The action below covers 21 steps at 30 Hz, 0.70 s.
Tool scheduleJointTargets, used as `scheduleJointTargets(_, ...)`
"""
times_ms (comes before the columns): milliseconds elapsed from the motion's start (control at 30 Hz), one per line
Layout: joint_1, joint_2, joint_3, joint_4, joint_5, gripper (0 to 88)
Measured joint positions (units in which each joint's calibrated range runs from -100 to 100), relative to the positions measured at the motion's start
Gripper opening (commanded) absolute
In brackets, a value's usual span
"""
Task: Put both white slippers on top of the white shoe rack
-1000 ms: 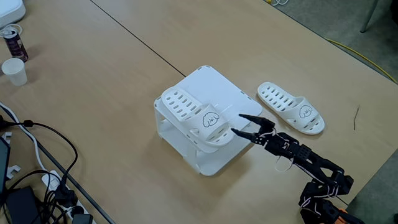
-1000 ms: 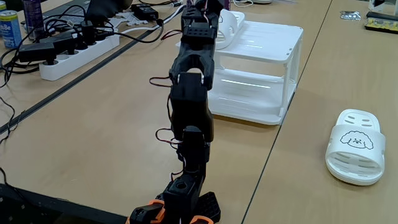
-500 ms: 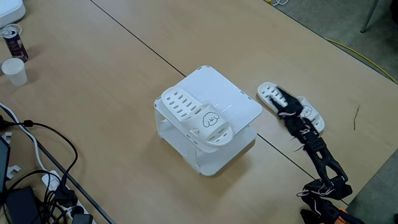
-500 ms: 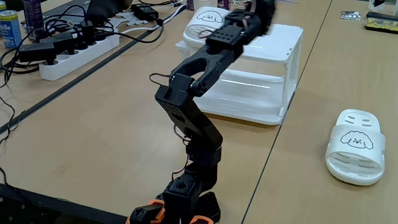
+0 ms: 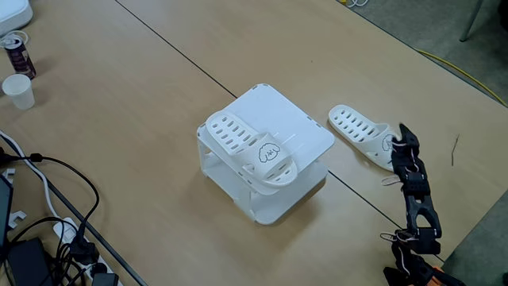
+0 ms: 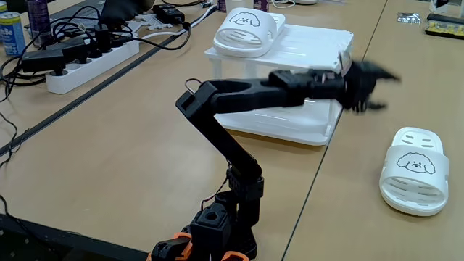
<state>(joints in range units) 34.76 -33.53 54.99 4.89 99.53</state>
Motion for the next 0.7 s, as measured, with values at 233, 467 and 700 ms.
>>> scheduleJointTargets(233, 1.05, 0.25, 11.5, 0.0, 0.0, 21.2)
scheduleJointTargets(467, 3.07, 11.3, 12.04, -11.24, 0.0, 21.2)
scheduleJointTargets(700, 4.42, 26.14, 8.27, -22.66, 0.0, 21.2)
